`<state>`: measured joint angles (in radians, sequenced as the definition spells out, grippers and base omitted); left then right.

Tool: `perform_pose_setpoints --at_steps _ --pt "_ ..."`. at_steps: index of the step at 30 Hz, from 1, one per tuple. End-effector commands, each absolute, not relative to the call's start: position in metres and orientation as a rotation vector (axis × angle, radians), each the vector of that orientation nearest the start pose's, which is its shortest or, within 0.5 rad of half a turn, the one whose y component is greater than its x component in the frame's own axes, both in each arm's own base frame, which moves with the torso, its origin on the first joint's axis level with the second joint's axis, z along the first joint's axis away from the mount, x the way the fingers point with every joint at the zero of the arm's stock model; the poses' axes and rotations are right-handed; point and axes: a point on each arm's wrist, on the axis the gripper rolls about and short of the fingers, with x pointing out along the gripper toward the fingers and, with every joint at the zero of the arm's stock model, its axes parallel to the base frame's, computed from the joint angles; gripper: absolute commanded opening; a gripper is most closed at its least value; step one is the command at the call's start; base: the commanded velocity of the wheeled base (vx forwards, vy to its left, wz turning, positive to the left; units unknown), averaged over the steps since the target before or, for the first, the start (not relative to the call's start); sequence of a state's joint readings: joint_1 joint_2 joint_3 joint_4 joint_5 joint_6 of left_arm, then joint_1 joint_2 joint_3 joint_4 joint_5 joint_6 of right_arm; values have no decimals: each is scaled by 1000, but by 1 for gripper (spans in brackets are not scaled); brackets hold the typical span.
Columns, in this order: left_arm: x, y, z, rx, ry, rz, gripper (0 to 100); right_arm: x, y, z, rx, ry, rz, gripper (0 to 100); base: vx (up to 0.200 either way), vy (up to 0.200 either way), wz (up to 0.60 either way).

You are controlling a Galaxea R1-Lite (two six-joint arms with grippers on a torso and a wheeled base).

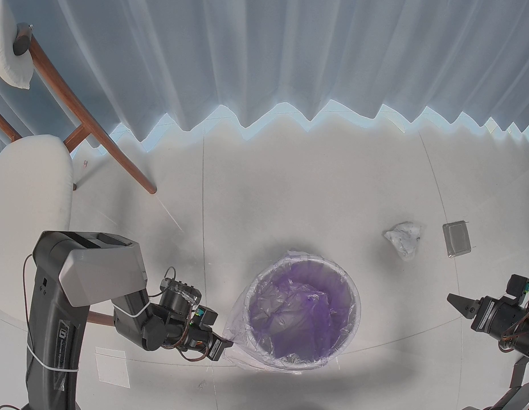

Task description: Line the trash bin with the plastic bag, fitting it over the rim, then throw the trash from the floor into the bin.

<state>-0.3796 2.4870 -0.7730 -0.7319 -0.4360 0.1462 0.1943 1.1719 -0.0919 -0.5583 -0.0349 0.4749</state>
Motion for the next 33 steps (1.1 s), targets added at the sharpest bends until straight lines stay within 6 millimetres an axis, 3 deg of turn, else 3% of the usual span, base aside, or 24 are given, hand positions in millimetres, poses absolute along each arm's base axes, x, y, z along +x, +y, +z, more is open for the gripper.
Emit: perform_pose_setpoints --at_steps 1,12,13,22,24,29,33 --pt "324 -141 -73 117 908 -808 0 118 23 105 404 552 27 100 0 0 0" --pt "322 -138 -74 110 860 -817 0 118 23 104 402 565 27 100 0 0 0" --pt "320 -138 -74 112 867 -817 100 118 23 104 402 565 27 100 0 0 0" --pt "305 -129 -76 164 868 -830 100 115 22 99 398 582 23 100 0 0 0" --pt "286 -108 -71 219 804 -844 100 112 21 97 394 588 22 100 0 0 0" --pt "263 -87 -53 177 710 -876 100 106 20 92 391 603 18 100 0 0 0" --pt "240 -67 -24 152 564 -840 100 101 19 89 390 609 17 100 0 0 0"
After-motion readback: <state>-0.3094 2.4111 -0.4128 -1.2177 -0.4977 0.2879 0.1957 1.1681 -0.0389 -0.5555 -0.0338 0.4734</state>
